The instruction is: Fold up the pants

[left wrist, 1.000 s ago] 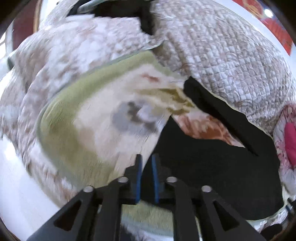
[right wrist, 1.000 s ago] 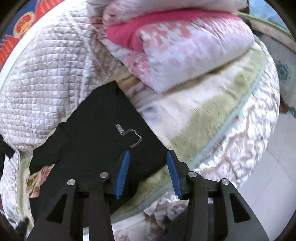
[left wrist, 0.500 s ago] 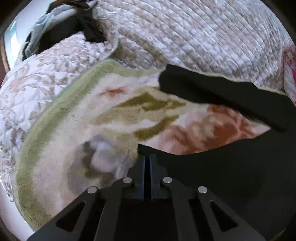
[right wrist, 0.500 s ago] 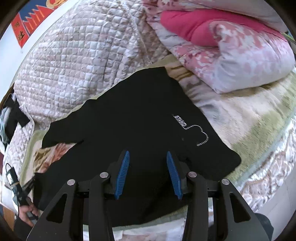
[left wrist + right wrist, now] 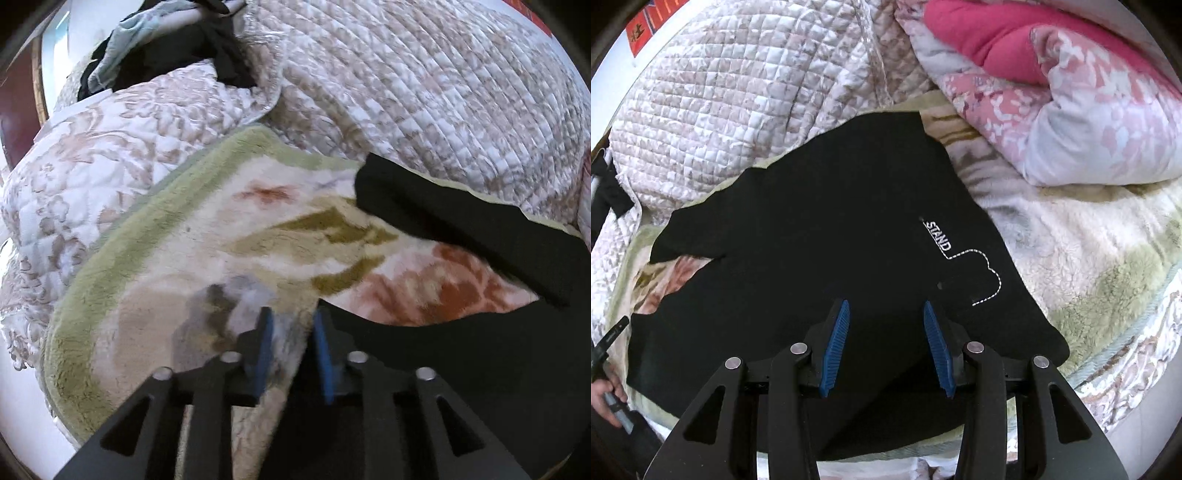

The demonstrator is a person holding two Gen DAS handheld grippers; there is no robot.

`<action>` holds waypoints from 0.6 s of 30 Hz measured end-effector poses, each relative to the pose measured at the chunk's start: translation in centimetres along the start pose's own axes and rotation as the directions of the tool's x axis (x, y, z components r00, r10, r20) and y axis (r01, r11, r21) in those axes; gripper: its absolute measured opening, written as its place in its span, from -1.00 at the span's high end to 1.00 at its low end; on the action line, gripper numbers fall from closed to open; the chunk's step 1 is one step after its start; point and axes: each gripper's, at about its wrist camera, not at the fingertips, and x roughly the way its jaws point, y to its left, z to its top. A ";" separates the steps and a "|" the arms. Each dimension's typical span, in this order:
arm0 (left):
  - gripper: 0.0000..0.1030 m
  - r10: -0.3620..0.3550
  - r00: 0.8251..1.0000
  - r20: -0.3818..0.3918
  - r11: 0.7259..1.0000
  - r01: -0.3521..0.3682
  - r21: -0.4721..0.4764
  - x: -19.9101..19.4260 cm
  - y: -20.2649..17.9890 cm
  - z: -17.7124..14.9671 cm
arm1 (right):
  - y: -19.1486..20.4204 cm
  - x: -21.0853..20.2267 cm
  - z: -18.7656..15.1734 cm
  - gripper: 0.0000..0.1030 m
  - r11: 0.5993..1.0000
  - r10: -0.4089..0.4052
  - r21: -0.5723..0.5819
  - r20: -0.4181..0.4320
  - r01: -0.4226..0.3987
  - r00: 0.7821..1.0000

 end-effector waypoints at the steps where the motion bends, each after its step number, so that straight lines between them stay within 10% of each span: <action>1: 0.44 0.000 1.000 -0.006 1.000 0.000 -0.006 -0.1 0.2 0.0 | 0.2 -0.2 0.1 0.17 1.000 -0.004 -0.006 0.004 0.004 1.000; 12: 0.35 -0.238 0.969 -0.060 0.970 0.240 0.026 -3.6 -4.1 -3.4 | -0.6 -1.2 0.0 0.17 0.995 -0.103 -0.004 0.043 0.103 0.994; 18: 0.35 -0.232 0.960 -0.154 0.968 0.244 0.065 -1.9 -5.7 -5.9 | -1.8 -1.9 0.1 0.17 0.990 -0.136 0.030 0.025 0.135 0.990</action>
